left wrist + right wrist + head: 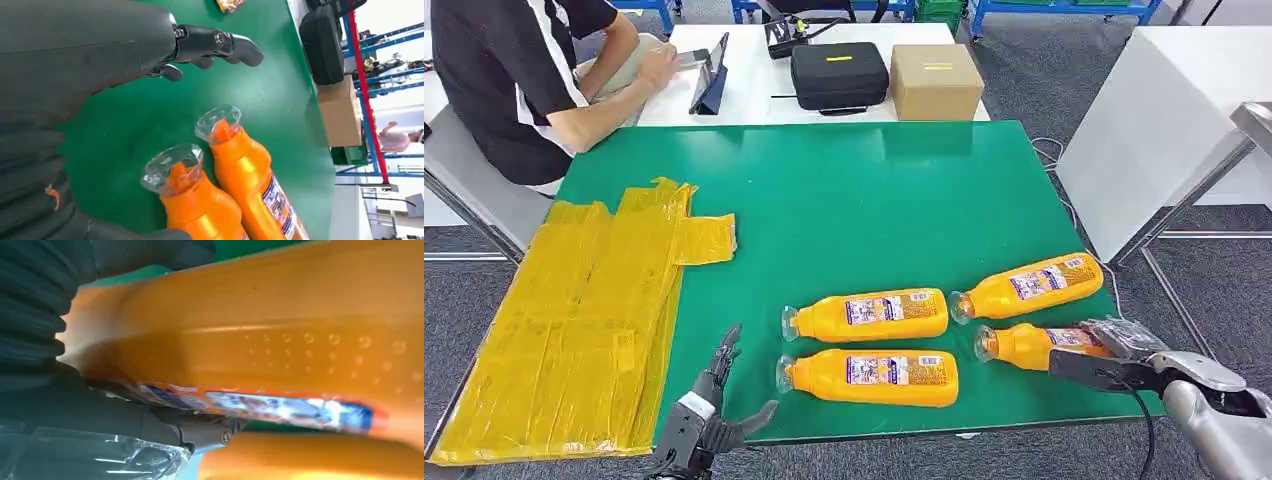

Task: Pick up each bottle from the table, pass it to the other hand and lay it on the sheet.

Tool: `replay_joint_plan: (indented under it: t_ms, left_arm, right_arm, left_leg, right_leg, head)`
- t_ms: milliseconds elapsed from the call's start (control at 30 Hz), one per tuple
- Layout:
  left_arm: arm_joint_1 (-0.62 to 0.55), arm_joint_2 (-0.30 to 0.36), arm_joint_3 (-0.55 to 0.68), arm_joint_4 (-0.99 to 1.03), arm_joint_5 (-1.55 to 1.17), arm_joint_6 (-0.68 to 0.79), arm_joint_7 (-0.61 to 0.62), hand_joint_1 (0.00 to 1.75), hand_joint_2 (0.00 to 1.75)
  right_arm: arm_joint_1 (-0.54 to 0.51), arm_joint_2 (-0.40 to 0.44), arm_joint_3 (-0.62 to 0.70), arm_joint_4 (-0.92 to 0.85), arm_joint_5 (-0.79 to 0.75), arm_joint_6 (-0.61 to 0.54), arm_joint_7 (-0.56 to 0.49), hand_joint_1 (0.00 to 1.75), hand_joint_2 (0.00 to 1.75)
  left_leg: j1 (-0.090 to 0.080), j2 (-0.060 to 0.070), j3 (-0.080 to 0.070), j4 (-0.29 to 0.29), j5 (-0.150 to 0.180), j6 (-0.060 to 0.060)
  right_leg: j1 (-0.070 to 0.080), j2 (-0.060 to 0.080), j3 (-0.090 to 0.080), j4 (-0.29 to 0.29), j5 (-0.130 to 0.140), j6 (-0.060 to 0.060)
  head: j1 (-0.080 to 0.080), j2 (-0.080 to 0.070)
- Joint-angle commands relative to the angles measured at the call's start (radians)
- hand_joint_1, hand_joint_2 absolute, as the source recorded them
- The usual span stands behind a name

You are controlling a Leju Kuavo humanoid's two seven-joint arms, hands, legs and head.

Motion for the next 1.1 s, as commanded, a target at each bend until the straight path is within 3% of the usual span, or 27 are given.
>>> replay_joint_plan:
  t_ms: [33,133,300,500,600,633,867,1100]
  left_arm:
    - [-0.036,-0.011,0.027,0.058,0.0,-0.005,0.003,0.0,1.75]
    - [-0.035,-0.011,0.029,0.058,-0.001,-0.005,0.004,0.0,1.75]
    - [-0.024,-0.02,0.055,0.044,-0.011,0.004,0.01,0.0,1.75]
    - [-0.024,-0.02,0.055,0.044,-0.011,0.004,0.01,0.0,1.75]
    - [-0.014,-0.027,0.069,0.035,-0.024,0.006,0.016,0.0,1.75]
    - [-0.004,-0.043,0.1,0.052,-0.04,0.025,0.027,0.0,1.75]
    - [0.01,-0.044,0.106,0.069,-0.042,0.038,0.026,0.0,1.75]
    - [0.017,-0.038,0.094,0.094,-0.041,0.047,0.016,0.0,1.75]
  right_arm:
    - [0.115,0.014,0.122,-0.021,-0.01,0.026,0.005,1.75,1.75]
    - [0.114,0.016,0.122,-0.018,-0.015,0.014,0.0,1.75,1.75]
    - [0.095,0.107,0.054,-0.047,-0.064,-0.157,-0.106,1.75,1.75]
    - [0.095,0.107,0.054,-0.047,-0.064,-0.157,-0.106,1.75,1.75]
    - [0.081,0.206,-0.037,-0.052,-0.057,-0.248,-0.14,1.75,1.75]
    - [0.106,0.437,-0.275,-0.154,-0.025,-0.407,-0.175,1.75,1.75]
    - [0.103,0.493,-0.298,-0.16,-0.046,-0.496,-0.169,1.75,1.75]
    - [0.211,0.56,-0.34,-0.337,-0.123,-0.558,-0.156,1.75,1.75]
  left_leg:
    - [0.002,-0.003,0.0,-0.001,0.001,-0.003]
    - [0.002,-0.003,0.0,-0.002,0.0,-0.003]
    - [0.003,-0.001,0.0,-0.001,0.0,-0.003]
    - [0.003,-0.001,0.0,-0.001,0.0,-0.003]
    - [0.002,-0.002,-0.002,-0.003,0.001,-0.005]
    - [0.003,0.003,-0.002,-0.003,0.0,-0.004]
    - [0.004,0.006,-0.009,-0.003,0.0,-0.005]
    - [0.002,0.002,-0.012,-0.002,0.0,-0.006]
  right_leg:
    - [0.002,-0.003,0.002,-0.003,0.0,-0.001]
    - [0.002,-0.004,0.001,-0.003,0.0,-0.001]
    - [0.003,-0.001,0.001,-0.003,-0.001,0.002]
    - [0.003,-0.001,0.001,-0.003,-0.001,0.002]
    - [0.003,-0.002,-0.001,-0.004,0.0,0.001]
    - [0.004,0.002,0.0,-0.004,0.001,0.001]
    - [0.004,0.006,0.0,0.0,0.002,-0.001]
    - [0.002,0.003,-0.003,0.001,0.0,-0.001]
  head:
    - [0.0,0.0]
    - [0.0,0.0]
    - [0.0,0.0]
    - [0.0,0.0]
    - [0.0,0.0]
    - [0.0,0.0]
    - [0.0,0.0]
    - [0.0,0.0]
